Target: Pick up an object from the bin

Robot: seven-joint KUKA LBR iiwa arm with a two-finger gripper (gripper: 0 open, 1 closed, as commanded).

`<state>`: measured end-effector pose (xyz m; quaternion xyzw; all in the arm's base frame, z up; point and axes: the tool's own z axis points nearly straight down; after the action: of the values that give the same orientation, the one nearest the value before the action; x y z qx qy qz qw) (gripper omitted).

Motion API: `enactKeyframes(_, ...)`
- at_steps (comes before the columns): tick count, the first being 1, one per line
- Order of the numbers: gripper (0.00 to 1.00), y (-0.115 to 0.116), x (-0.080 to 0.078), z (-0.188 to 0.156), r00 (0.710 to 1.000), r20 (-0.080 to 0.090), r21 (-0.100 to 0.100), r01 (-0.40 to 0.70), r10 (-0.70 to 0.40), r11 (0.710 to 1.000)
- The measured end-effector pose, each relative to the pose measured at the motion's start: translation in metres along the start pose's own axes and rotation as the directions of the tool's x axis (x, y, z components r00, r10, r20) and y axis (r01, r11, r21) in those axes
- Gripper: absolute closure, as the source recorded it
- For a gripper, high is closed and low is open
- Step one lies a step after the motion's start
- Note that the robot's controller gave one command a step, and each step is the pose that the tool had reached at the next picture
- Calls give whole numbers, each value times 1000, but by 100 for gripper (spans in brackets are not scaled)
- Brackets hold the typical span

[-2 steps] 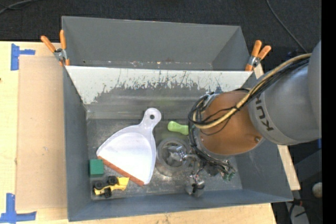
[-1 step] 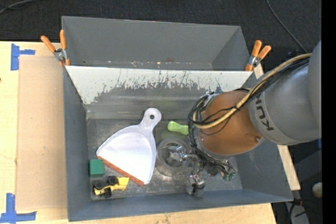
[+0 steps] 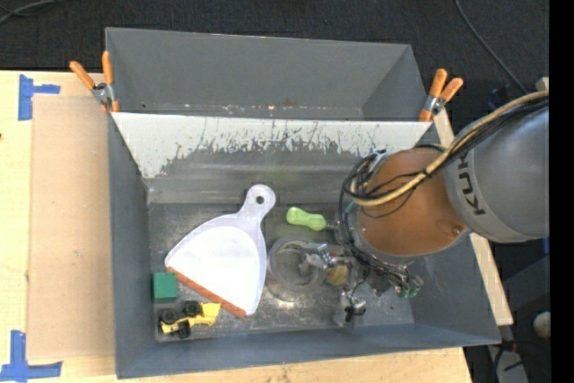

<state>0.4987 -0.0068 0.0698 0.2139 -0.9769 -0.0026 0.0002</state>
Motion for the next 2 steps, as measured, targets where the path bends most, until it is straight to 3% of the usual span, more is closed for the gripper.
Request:
enactKeyframes(1,100,15,-84,-1,996,5,-2,90,-90,996)
enactKeyframes(2,100,15,-83,-1,996,5,-3,87,-87,996)
